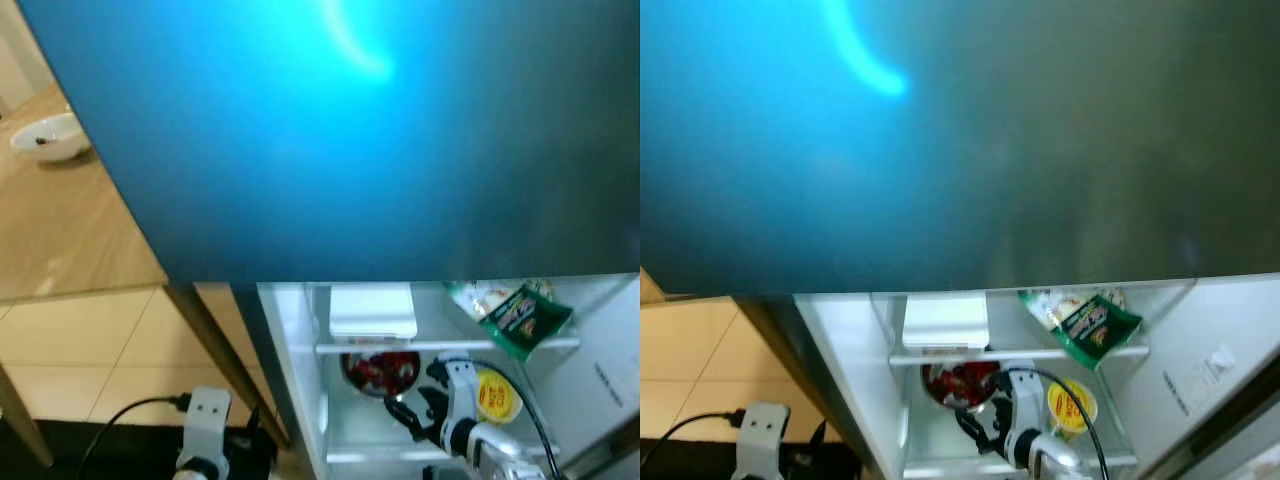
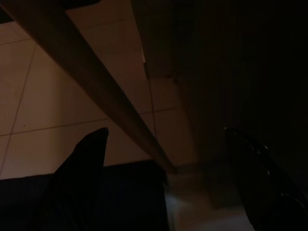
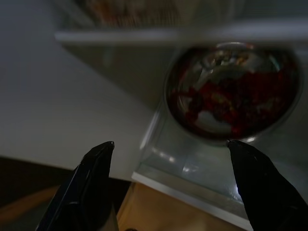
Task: Restocking fridge
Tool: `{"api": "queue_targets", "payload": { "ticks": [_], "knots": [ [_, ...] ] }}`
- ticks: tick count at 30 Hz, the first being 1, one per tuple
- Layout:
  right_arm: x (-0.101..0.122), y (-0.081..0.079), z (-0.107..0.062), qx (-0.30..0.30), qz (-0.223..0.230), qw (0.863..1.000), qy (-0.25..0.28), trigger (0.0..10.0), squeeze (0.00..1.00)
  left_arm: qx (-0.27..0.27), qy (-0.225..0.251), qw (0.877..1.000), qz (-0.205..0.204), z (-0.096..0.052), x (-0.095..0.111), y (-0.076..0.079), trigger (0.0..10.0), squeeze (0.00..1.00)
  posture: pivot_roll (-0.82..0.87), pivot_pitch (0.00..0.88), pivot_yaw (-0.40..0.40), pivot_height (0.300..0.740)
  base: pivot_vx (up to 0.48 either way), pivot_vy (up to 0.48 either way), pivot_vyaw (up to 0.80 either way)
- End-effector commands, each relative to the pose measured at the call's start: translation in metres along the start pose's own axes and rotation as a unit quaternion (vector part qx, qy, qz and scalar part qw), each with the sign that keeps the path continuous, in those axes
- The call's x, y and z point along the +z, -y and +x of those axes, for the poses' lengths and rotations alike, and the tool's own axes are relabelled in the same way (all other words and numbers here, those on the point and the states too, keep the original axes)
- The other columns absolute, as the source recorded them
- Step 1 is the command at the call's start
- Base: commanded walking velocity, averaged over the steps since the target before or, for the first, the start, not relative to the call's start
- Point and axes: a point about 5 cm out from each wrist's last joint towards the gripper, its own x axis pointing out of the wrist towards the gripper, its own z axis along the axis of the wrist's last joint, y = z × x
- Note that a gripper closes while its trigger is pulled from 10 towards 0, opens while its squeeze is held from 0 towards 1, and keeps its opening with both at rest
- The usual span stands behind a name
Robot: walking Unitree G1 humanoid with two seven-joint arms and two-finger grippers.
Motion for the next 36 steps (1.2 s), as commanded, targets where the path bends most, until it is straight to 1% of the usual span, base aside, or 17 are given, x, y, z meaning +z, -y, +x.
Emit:
{"api": "queue_targets", "payload": {
  "ticks": [1, 5, 13, 16, 22, 23, 24, 25, 27, 30, 31, 33, 34, 35, 36],
  "knots": [
    [-0.001, -0.001, 0.001, -0.001, -0.003, 1.000, -0.001, 10.0, 0.00, 0.023, -0.017, 1.000, 0.011, -0.007, -0.006, -0.015, 10.0, 0.00, -0.02, 0.000, 0.053, 0.673, 0.000, 0.000, 0.00],
    [-0.002, 0.000, -0.001, -0.009, -0.002, 1.000, 0.001, 10.0, 0.00, 0.027, -0.026, 0.999, 0.010, -0.009, -0.010, -0.016, 10.0, 0.00, -0.02, 0.000, 0.054, 0.688, 0.000, 0.000, 0.00],
    [-0.017, 0.010, -0.012, -0.040, 0.012, 0.999, -0.021, 10.0, 0.00, 0.035, -0.082, 0.996, 0.007, -0.019, -0.031, -0.015, 10.0, 0.00, -0.02, 0.000, 0.053, 0.732, 0.000, 0.000, 0.00],
    [-0.020, 0.012, -0.014, -0.050, 0.017, 0.998, -0.026, 10.0, 0.00, 0.037, -0.094, 0.995, 0.007, -0.021, -0.035, -0.016, 10.0, 0.00, -0.02, 0.000, 0.051, 0.740, 0.000, 0.000, 0.00],
    [-0.030, 0.017, -0.021, -0.073, 0.023, 0.996, -0.045, 10.0, 0.00, 0.039, -0.120, 0.992, 0.003, -0.024, -0.043, -0.015, 10.0, 0.00, -0.02, 0.000, 0.050, 0.740, 0.000, 0.000, 0.00],
    [-0.036, 0.020, -0.026, -0.088, 0.032, 0.994, -0.054, 10.0, 0.00, 0.037, -0.142, 0.989, -0.002, -0.027, -0.049, -0.013, 10.0, 0.00, -0.02, 0.000, 0.049, 0.740, 0.000, 0.000, 0.00],
    [-0.036, 0.020, -0.026, -0.088, 0.032, 0.994, -0.054, 10.0, 0.00, 0.037, -0.142, 0.989, -0.002, -0.027, -0.049, -0.013, 10.0, 0.00, -0.02, 0.000, 0.049, 0.740, 0.000, 0.000, 0.00],
    [-0.042, 0.022, -0.030, -0.100, 0.037, 0.992, -0.064, 10.0, 0.00, 0.036, -0.162, 0.986, -0.008, -0.029, -0.055, -0.011, 10.0, 0.00, -0.02, 0.000, 0.050, 0.740, 0.000, 0.000, 0.00],
    [-0.044, 0.023, -0.031, -0.103, 0.039, 0.992, -0.068, 10.0, 0.00, 0.036, -0.169, 0.985, -0.008, -0.030, -0.057, -0.010, 10.0, 0.00, -0.02, 0.000, 0.050, 0.740, 0.000, 0.000, 0.00],
    [-0.056, 0.025, -0.039, -0.123, 0.050, 0.987, -0.091, 10.0, 0.00, 0.048, -0.203, 0.978, -0.022, -0.036, -0.067, -0.009, 10.0, 0.00, -0.02, 0.000, 0.049, 0.740, 0.000, 0.000, 0.00],
    [-0.056, 0.025, -0.039, -0.123, 0.050, 0.987, -0.091, 10.0, 0.00, 0.048, -0.203, 0.978, -0.022, -0.036, -0.067, -0.009, 10.0, 0.00, -0.02, 0.000, 0.049, 0.740, 0.000, 0.000, 0.00],
    [-0.068, 0.026, -0.046, -0.140, 0.054, 0.982, -0.114, 10.0, 0.00, 0.057, -0.234, 0.970, -0.033, -0.043, -0.076, -0.007, 10.0, 0.00, -0.02, 0.000, 0.046, 0.740, 0.000, 0.000, 0.00],
    [-0.068, 0.026, -0.046, -0.140, 0.054, 0.982, -0.114, 10.0, 0.00, 0.057, -0.234, 0.970, -0.033, -0.043, -0.076, -0.007, 10.0, 0.00, -0.02, 0.000, 0.046, 0.740, 0.000, 0.000, 0.00],
    [-0.077, 0.028, -0.053, -0.159, 0.056, 0.977, -0.133, 10.0, 0.00, 0.068, -0.265, 0.961, -0.046, -0.051, -0.085, -0.006, 10.0, 0.00, -0.03, 0.000, 0.037, 0.740, 0.000, 0.000, 0.00],
    [-0.080, 0.030, -0.056, -0.171, 0.058, 0.973, -0.141, 10.0, 0.00, 0.074, -0.279, 0.956, -0.052, -0.055, -0.089, -0.006, 10.0, 0.00, -0.03, 0.000, 0.037, 0.740, 0.000, 0.000, 0.00]
  ]
}}
